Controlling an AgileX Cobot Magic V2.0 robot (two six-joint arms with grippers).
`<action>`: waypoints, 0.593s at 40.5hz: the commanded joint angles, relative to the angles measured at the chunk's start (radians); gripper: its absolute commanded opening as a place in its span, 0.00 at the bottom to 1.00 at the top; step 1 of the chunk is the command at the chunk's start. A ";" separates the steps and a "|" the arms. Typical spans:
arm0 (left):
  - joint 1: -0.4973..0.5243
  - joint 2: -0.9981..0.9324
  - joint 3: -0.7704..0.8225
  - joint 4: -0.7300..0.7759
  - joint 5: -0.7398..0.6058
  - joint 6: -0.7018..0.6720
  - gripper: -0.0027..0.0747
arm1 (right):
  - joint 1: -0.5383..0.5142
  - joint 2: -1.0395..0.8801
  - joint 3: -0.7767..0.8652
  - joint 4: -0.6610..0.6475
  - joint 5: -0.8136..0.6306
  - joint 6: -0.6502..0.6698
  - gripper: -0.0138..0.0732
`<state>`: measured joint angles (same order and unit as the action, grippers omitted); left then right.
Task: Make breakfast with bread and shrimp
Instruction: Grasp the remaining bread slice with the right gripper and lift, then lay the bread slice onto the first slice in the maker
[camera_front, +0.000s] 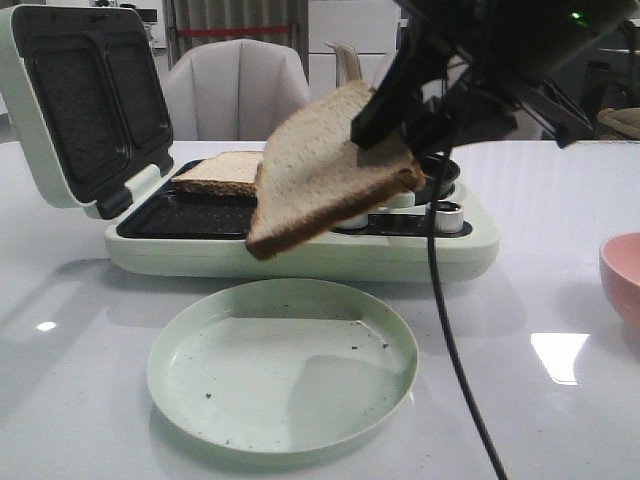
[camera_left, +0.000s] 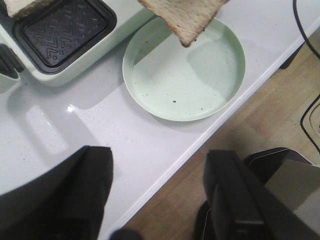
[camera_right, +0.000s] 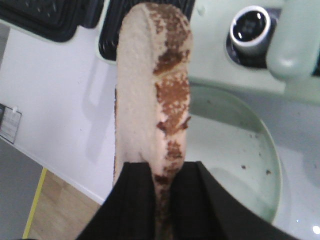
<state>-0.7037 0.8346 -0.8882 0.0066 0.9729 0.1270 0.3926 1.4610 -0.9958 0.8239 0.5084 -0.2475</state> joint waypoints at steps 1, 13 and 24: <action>-0.007 -0.006 -0.027 -0.007 -0.067 0.002 0.63 | 0.011 0.020 -0.110 0.048 -0.051 -0.015 0.23; -0.007 -0.006 -0.027 -0.007 -0.067 0.002 0.63 | 0.066 0.291 -0.403 0.065 -0.089 -0.015 0.23; -0.007 -0.006 -0.027 -0.007 -0.067 0.002 0.63 | 0.089 0.524 -0.638 0.095 -0.068 -0.015 0.30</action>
<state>-0.7037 0.8346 -0.8882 0.0066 0.9729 0.1270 0.4811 1.9938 -1.5483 0.8729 0.4540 -0.2496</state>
